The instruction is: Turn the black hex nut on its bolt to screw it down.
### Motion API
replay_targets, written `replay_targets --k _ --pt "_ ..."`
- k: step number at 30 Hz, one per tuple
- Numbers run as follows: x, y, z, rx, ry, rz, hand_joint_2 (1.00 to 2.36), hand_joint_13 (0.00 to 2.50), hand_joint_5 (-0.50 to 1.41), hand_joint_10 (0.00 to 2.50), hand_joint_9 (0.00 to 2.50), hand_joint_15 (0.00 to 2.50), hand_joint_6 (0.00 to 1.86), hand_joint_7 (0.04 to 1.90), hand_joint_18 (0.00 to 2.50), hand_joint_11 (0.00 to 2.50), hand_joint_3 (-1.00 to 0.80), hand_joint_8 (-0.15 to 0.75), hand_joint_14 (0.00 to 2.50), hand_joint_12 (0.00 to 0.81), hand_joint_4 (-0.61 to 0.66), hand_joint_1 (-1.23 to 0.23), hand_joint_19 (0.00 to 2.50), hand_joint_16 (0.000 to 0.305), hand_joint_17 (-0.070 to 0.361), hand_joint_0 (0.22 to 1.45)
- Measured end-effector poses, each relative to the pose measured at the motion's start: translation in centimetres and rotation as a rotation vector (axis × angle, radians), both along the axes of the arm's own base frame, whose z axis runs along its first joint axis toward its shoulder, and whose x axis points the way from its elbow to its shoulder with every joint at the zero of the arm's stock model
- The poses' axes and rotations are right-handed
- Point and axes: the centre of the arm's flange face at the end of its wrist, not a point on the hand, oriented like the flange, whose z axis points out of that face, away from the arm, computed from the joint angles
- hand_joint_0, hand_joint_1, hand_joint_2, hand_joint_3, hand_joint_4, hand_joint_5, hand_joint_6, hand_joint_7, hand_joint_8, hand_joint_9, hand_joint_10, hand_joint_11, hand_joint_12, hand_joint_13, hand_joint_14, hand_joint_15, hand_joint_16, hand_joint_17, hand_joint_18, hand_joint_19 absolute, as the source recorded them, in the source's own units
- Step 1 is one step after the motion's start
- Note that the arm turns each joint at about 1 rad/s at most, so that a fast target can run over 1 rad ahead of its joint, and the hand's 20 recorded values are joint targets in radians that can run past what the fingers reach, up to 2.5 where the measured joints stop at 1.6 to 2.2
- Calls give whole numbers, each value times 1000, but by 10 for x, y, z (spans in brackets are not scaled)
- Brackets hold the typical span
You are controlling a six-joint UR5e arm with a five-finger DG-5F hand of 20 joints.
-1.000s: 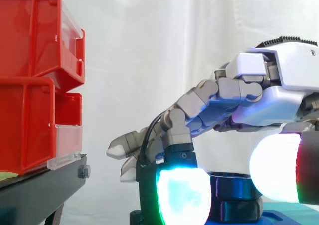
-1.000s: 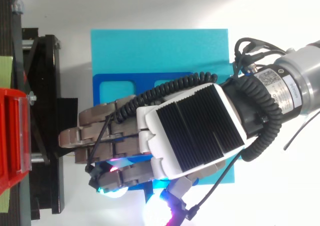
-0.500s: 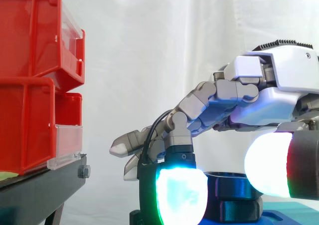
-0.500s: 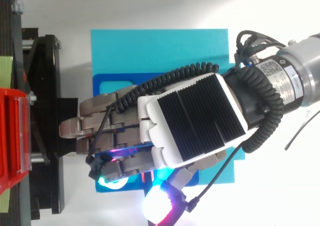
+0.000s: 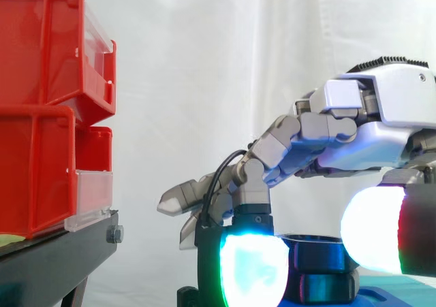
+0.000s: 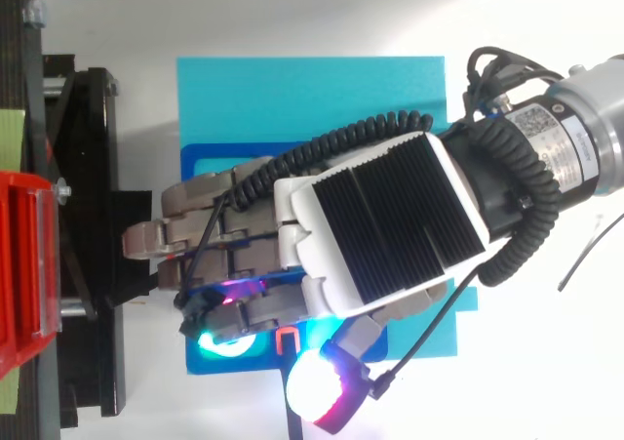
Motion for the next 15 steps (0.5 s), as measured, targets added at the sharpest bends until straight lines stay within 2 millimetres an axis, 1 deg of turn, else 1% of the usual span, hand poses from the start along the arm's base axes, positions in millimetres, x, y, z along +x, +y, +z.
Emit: replay_targets --k 10,15 --pt "-2 -11 9 -36 25 -10 1000 303 -203 9 461 0 848 691 266 262 -500 325 0 350 284 -452 183 47 107 516" --pt "-4 -13 10 -58 39 -10 1000 305 -203 9 462 0 848 692 258 262 -500 327 0 349 285 -451 192 47 105 516"
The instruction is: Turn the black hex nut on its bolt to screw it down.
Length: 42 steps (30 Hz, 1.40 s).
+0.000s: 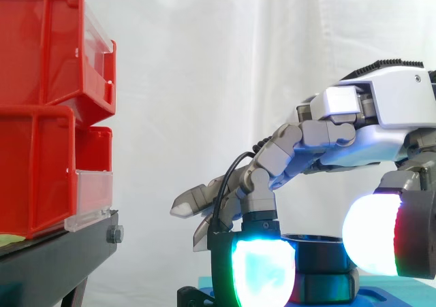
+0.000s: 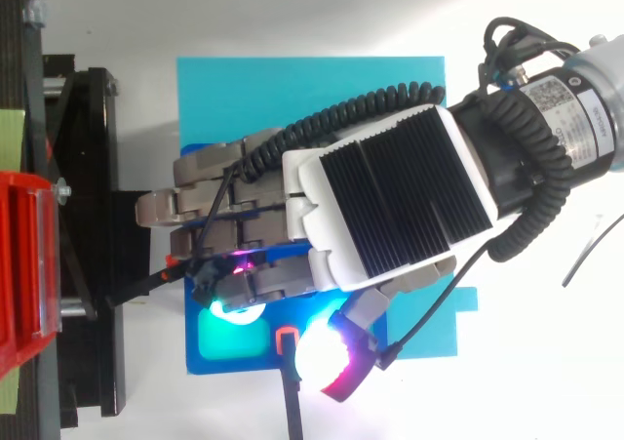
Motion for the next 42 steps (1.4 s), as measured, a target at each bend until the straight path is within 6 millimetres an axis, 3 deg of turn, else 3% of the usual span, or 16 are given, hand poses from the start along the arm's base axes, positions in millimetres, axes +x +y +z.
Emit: replay_targets --k 23,42 --pt "1 -3 14 -22 2 -2 1000 317 -201 6 462 0 847 690 242 263 -500 327 1 348 287 -452 187 45 102 516" --pt "-2 -28 25 -20 10 -10 1000 321 -199 7 463 2 850 693 240 259 -500 326 0 347 283 -453 188 45 101 517"
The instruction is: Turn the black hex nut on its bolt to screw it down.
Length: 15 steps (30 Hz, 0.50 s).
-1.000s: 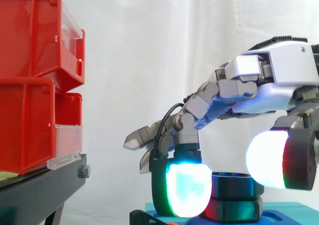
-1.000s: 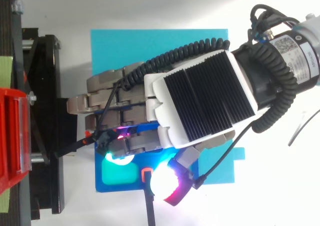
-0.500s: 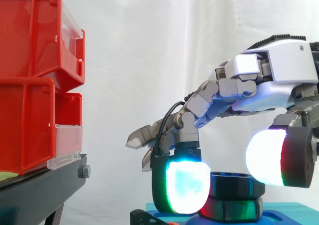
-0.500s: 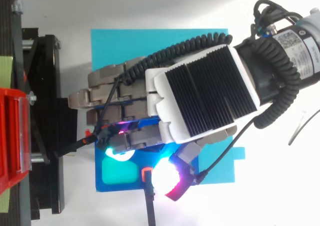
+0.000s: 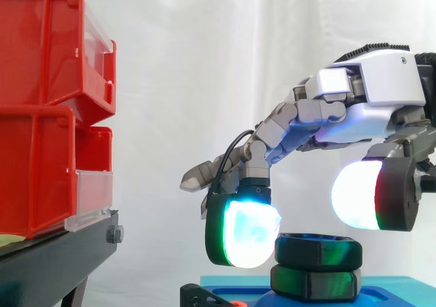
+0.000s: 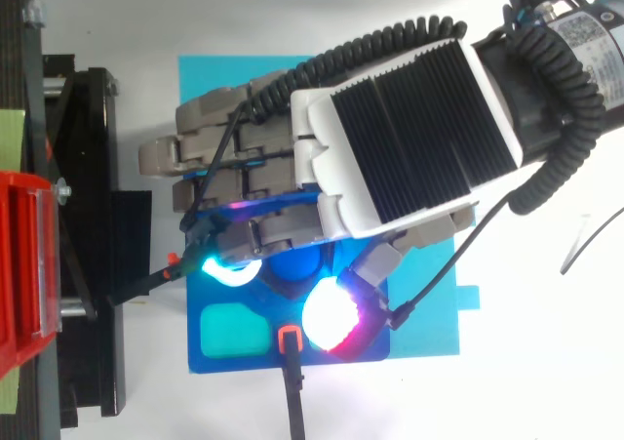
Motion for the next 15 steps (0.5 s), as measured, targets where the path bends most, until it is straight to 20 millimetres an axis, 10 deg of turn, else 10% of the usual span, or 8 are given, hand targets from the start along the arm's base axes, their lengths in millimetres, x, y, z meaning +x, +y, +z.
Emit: replay_targets --k 15 --pt "-4 -19 -1 4 1 -14 1000 318 -199 6 463 0 849 693 235 263 -500 326 1 348 285 -455 191 45 102 516"
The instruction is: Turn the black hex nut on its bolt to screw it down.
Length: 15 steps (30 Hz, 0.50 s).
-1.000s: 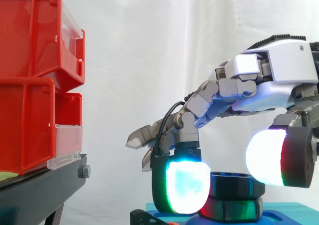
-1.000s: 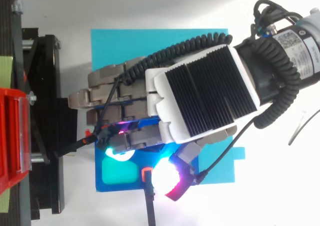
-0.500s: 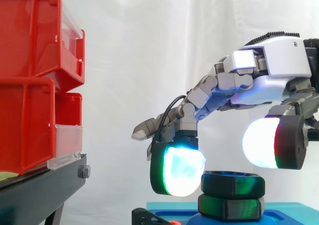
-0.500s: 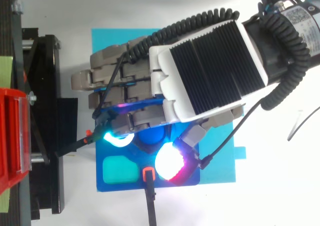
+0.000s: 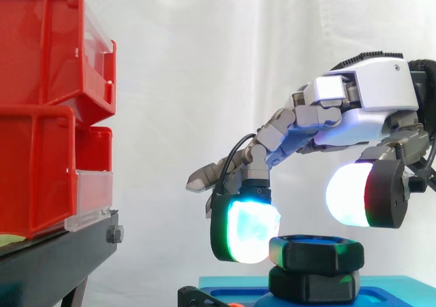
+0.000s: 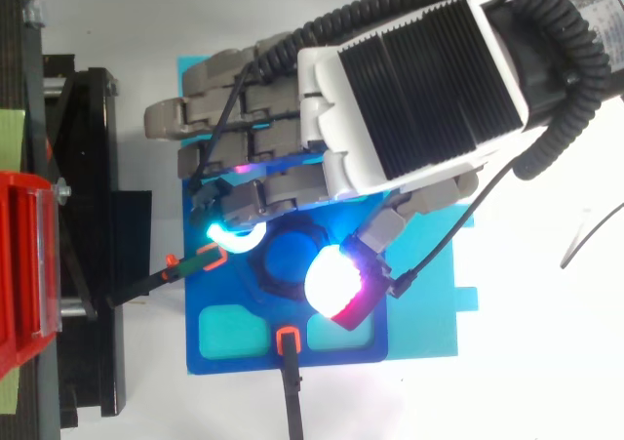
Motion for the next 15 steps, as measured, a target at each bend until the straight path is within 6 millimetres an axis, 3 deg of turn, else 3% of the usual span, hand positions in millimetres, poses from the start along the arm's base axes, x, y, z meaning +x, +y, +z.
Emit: replay_targets --k 10,15 --pt "0 -6 3 3 -19 13 1000 316 -198 7 463 0 832 688 228 259 -500 325 0 349 285 -457 182 45 102 517" --pt "5 -2 15 10 -42 19 1000 315 -197 6 460 0 820 692 220 266 -500 325 1 350 280 -458 182 46 103 517"
